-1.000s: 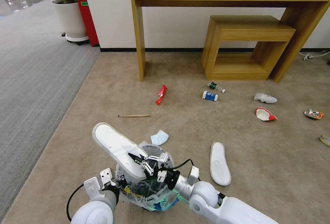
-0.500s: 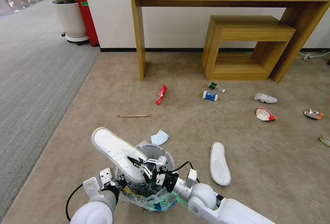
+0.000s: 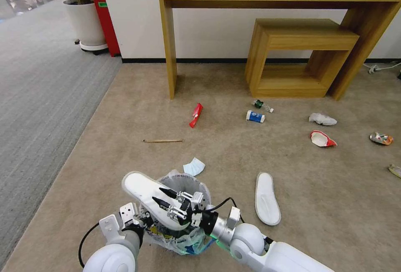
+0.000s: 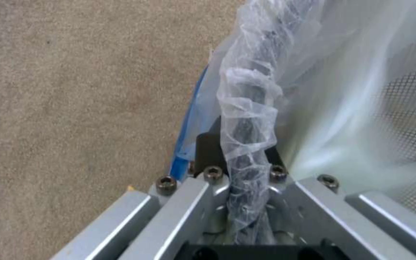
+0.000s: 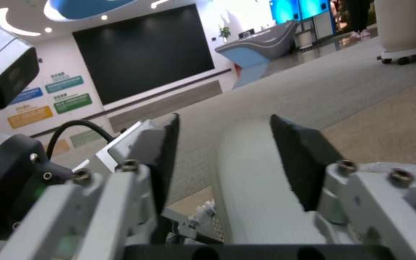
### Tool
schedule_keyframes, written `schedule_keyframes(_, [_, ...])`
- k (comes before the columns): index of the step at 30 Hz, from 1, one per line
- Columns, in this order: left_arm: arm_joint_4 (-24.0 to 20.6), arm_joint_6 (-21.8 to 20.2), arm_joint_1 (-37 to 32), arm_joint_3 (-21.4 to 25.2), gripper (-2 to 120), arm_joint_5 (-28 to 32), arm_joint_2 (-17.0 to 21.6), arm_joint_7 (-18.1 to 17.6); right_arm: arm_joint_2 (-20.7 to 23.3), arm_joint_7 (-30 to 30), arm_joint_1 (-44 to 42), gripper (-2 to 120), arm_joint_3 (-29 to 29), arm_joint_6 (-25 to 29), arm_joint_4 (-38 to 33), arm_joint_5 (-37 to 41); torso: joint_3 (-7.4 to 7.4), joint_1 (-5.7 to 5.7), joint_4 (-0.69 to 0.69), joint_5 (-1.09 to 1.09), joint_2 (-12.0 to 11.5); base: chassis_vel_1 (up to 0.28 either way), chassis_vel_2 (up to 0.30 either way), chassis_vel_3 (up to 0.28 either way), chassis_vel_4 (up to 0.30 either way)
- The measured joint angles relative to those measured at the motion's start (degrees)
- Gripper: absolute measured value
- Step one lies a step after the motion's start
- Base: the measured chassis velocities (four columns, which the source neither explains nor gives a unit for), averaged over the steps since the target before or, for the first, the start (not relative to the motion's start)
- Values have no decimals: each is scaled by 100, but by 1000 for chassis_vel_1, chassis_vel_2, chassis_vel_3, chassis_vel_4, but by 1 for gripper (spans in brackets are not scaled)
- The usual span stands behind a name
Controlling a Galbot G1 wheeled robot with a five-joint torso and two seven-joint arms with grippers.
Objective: Pick up the trash bin and place the garbage on the floor into it.
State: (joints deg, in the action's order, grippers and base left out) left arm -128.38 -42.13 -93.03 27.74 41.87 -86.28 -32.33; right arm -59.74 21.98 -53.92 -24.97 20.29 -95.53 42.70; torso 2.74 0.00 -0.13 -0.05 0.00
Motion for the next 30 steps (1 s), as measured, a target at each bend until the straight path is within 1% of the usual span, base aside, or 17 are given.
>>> schedule_keyframes(1, [0,0,0,0,0,0,0,0,0,0,0,53,0,0,0,0,0,0,0,0,0,0,0,0,0])
schedule_keyframes(4, [3,0,3,11,0,0,0,7,-1,12,4,67,0,36,41,-32,0,0,0,0,0,0,0,0,0])
schedule_keyframes(5, [3,0,3,11,0,0,0,7,-1,12,4,67,0,36,41,-32,0,0,0,0,0,0,0,0,0])
schedule_keyframes(7, [17,0,9,23,0,1,7,12,5,18,6,78,7,58,58,-43,0,0,0,0,0,0,0,0,0])
schedule_keyframes(8, [24,0,12,23,0,3,10,14,7,19,6,82,14,67,61,-45,0,0,0,0,0,0,0,0,0])
schedule_keyframes(9, [24,0,12,23,0,3,10,14,7,19,6,82,14,67,61,-45,0,0,0,0,0,0,0,0,0])
schedule_keyframes(11, [47,0,24,28,0,7,16,16,8,25,8,92,77,82,65,-47,0,0,0,0,0,0,0,0,0])
schedule_keyframes(15, [72,0,38,31,0,13,30,19,10,24,18,94,177,82,61,9,0,0,0,0,0,0,0,0,0])
schedule_keyframes(20, [105,0,44,47,0,13,44,20,25,19,22,94,250,83,27,55,0,1,0,0,0,0,0,0,0])
schedule_keyframes(23, [135,1,46,67,0,16,57,23,69,-2,23,94,396,81,-59,150,0,0,0,0,0,0,0,0,0])
schedule_keyframes(26, [215,16,81,128,0,58,95,25,316,-304,16,96,768,-80,-316,390,0,0,0,1,0,0,0,0,0])
schedule_keyframes(27, [215,16,81,128,0,58,95,25,316,-304,16,96,768,-80,-316,390,0,0,0,1,0,0,0,0,0])
schedule_keyframes(30, [240,33,81,166,0,82,143,29,520,-538,-56,98,1244,-200,-438,541,0,0,0,1,0,0,0,0,0])
